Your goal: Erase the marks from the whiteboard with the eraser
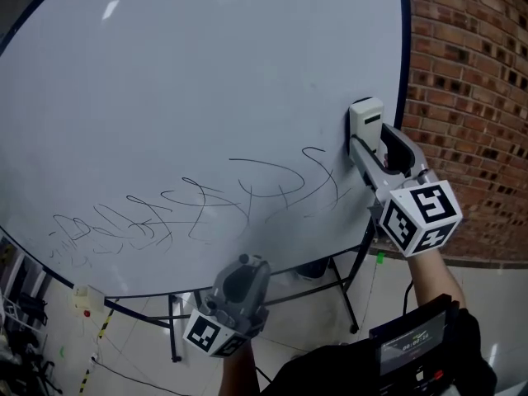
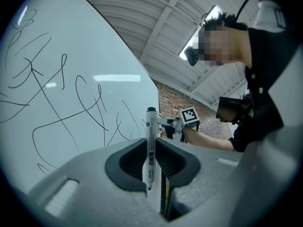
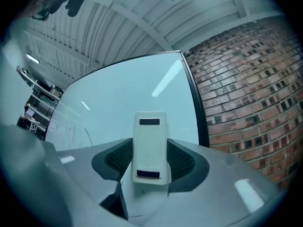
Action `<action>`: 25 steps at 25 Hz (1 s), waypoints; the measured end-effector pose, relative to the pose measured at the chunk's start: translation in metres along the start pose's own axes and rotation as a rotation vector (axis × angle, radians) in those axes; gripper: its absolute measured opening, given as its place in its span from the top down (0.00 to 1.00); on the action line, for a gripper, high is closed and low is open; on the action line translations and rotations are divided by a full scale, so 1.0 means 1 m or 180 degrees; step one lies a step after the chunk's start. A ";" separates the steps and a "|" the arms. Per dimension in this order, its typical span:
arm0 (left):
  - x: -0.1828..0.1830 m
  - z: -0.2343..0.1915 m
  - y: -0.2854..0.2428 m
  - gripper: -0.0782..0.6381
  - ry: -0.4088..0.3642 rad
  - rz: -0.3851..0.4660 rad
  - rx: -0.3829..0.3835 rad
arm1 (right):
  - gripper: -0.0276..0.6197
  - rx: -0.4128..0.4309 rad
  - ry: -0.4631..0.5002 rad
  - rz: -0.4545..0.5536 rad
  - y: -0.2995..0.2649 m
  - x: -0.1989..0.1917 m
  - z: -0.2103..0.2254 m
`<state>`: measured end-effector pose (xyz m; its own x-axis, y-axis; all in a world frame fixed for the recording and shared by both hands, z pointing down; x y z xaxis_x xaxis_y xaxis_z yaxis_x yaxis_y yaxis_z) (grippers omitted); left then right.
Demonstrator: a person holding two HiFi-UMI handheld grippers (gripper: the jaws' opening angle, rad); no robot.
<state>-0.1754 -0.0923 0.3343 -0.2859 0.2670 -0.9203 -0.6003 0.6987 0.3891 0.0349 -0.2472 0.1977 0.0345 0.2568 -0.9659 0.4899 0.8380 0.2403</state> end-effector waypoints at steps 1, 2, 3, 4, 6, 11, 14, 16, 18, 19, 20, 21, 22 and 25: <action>-0.001 0.000 0.001 0.81 -0.0007 -0.0008 -0.0002 | 0.60 -0.0002 0.0007 -0.0062 0.003 -0.013 -0.002; -0.001 0.000 0.001 0.81 -0.0014 -0.0019 -0.0007 | 0.60 0.0000 -0.0005 -0.0131 0.006 -0.028 -0.004; -0.002 0.001 0.000 0.81 -0.0020 -0.0031 -0.0015 | 0.60 0.0007 -0.0039 -0.0208 0.009 -0.046 -0.006; -0.003 0.002 0.000 0.81 -0.0023 -0.0043 -0.0025 | 0.60 0.0019 -0.0092 -0.0290 0.014 -0.065 -0.007; -0.006 0.004 -0.001 0.81 -0.0026 -0.0084 -0.0050 | 0.60 0.0061 -0.0215 -0.0446 0.024 -0.108 -0.011; -0.010 0.010 -0.006 0.81 -0.0016 -0.0167 -0.0109 | 0.60 0.0117 -0.0269 -0.0802 0.047 -0.207 -0.024; -0.012 0.012 -0.007 0.81 -0.0043 -0.0204 -0.0138 | 0.60 0.0113 -0.0305 -0.0930 0.055 -0.239 -0.027; -0.011 0.014 -0.008 0.81 -0.0052 -0.0209 -0.0153 | 0.60 0.0095 -0.0350 -0.0934 0.057 -0.246 -0.027; -0.010 0.015 -0.007 0.81 -0.0063 -0.0214 -0.0160 | 0.60 0.0083 -0.0383 -0.0962 0.057 -0.245 -0.027; -0.010 0.016 -0.006 0.81 -0.0071 -0.0212 -0.0160 | 0.60 0.0084 -0.0400 -0.0993 0.056 -0.243 -0.027; -0.009 0.016 -0.006 0.81 -0.0080 -0.0206 -0.0156 | 0.60 0.0094 -0.0417 -0.1006 0.054 -0.238 -0.028; -0.007 0.016 -0.005 0.81 -0.0089 -0.0199 -0.0150 | 0.60 0.0111 -0.0426 -0.0981 0.052 -0.229 -0.028; -0.005 0.016 -0.005 0.81 -0.0094 -0.0190 -0.0141 | 0.60 0.0126 -0.0426 -0.0922 0.048 -0.216 -0.029; -0.003 0.014 -0.002 0.81 -0.0111 -0.0174 -0.0103 | 0.60 0.0175 -0.0379 -0.0591 0.033 -0.156 -0.029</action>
<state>-0.1630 -0.0858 0.3356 -0.2262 0.2523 -0.9408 -0.6382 0.6913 0.3388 0.0210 -0.2457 0.3596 0.0404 0.0393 -0.9984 0.5441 0.8372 0.0550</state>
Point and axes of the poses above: the fingertips, and each gripper's own axes: y backward along the fingers, z to its right, x out of its top, the point moved 3 cm from there along y, backward along the fingers, and after that the axes turned 1 degree about -x, right-handed, at the moved point
